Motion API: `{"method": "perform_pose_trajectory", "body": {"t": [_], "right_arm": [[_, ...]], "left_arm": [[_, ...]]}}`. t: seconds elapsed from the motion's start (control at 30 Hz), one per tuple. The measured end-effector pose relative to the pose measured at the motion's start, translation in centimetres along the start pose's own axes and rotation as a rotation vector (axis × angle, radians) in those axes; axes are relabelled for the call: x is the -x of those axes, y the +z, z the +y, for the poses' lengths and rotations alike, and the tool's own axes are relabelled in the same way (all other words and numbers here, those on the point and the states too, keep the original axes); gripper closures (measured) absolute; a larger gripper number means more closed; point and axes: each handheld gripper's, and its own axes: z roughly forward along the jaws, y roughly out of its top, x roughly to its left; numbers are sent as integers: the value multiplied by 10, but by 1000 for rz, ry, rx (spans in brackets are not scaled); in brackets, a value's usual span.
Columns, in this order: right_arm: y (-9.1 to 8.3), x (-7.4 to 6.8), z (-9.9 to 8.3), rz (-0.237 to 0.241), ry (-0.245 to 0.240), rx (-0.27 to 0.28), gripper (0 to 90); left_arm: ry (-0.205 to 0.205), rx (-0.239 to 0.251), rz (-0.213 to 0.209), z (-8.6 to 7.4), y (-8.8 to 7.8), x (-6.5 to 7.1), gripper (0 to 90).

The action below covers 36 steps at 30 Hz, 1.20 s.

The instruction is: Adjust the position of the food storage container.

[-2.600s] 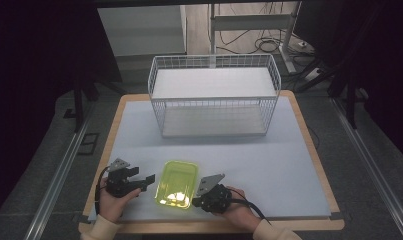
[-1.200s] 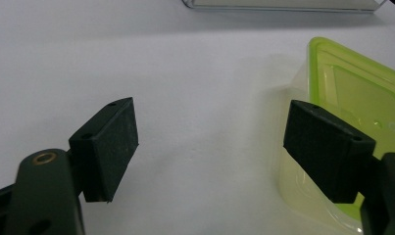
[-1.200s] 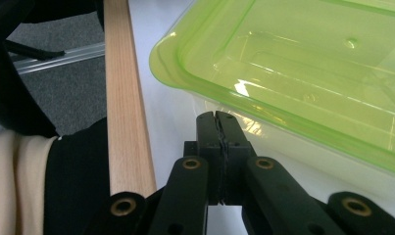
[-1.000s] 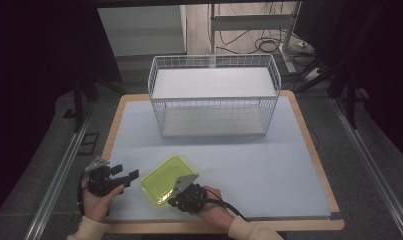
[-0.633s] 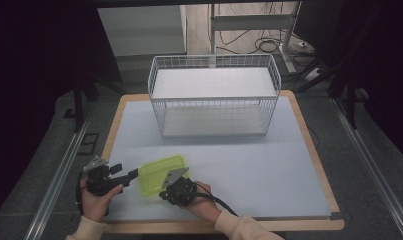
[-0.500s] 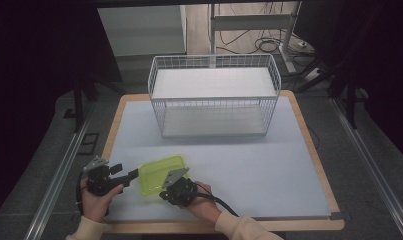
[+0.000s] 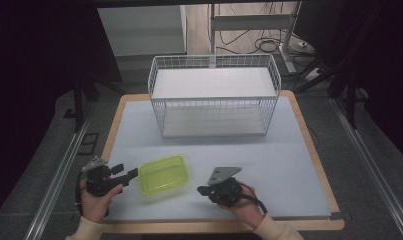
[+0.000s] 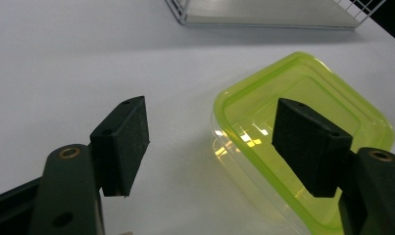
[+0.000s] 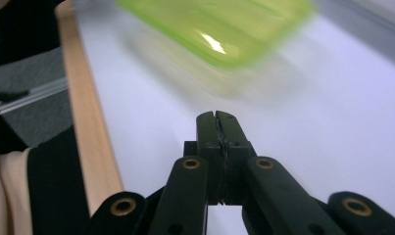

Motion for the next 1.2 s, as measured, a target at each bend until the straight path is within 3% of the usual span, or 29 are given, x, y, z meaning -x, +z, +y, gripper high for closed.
{"method": "perform_pose_trajectory", "body": {"t": [0.03,0.13,0.23,0.33,0.43,0.53,0.63,0.77,0.83,1.0,1.2], "right_arm": [[-16,11,-10,-37,31,10,899],[-34,28,-26,-87,79,10,891],[-47,41,-40,-130,120,4,868],[-51,46,-47,-139,146,5,836],[-56,50,-53,-177,167,7,548],[-59,51,-55,-217,191,26,417],[-64,54,-58,-230,217,45,377],[-70,58,-62,-249,231,55,363],[-73,59,-64,-263,236,57,359],[-81,63,-69,-288,236,59,358],[-88,66,-73,-312,240,59,358]], "left_arm": [[6,1,-2,0,0,2,293],[16,-10,-4,0,2,4,293],[24,-17,-3,0,3,5,294],[25,-16,-3,0,3,6,292],[30,-21,-2,0,2,6,283],[34,-23,-2,0,2,6,284],[27,-1,-8,1,-3,5,383],[36,-9,-42,3,-13,3,760],[47,-36,-33,2,-18,2,881],[50,-84,19,-11,-26,-4,898],[21,-152,21,-23,-21,-11,898]]}}
